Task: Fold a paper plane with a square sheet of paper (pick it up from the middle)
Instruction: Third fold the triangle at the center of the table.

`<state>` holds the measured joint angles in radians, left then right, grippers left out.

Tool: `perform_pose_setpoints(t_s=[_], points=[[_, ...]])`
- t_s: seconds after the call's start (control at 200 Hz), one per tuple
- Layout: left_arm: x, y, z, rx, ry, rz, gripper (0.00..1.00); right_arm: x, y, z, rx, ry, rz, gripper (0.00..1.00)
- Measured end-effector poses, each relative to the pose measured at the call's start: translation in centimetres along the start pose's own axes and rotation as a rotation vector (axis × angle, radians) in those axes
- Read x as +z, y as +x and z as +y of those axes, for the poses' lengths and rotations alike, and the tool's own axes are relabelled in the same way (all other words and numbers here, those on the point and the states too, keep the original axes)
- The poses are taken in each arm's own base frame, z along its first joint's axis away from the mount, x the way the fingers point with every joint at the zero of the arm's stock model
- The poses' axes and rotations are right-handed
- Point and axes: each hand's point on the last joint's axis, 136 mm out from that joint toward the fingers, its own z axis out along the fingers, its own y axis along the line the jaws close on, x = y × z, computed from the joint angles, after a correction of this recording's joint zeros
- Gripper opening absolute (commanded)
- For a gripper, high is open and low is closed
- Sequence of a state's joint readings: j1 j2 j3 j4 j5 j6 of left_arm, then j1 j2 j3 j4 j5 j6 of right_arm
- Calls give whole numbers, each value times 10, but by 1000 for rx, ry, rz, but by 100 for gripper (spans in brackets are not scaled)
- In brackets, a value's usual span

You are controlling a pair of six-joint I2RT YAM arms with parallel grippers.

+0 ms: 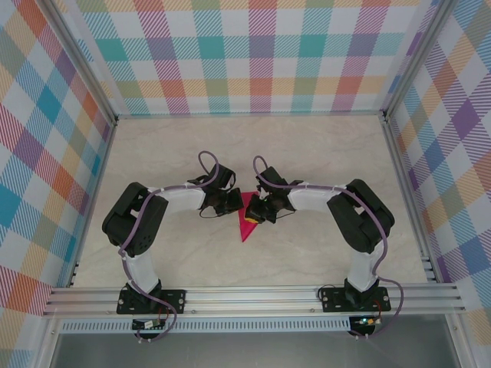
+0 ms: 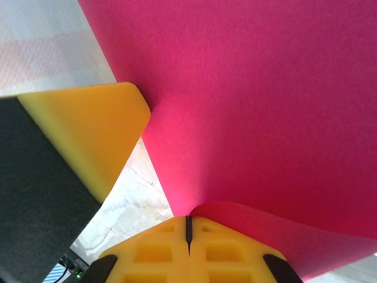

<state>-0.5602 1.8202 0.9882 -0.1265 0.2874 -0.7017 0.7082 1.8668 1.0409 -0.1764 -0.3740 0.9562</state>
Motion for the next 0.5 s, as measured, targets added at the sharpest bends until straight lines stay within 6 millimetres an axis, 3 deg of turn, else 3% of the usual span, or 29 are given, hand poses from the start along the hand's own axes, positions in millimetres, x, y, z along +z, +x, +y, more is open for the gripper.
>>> perform_pose_setpoints(t_s=[0.5], points=[[0, 2, -1, -1, 5, 9, 4, 2, 0, -5, -28, 20, 1, 0]])
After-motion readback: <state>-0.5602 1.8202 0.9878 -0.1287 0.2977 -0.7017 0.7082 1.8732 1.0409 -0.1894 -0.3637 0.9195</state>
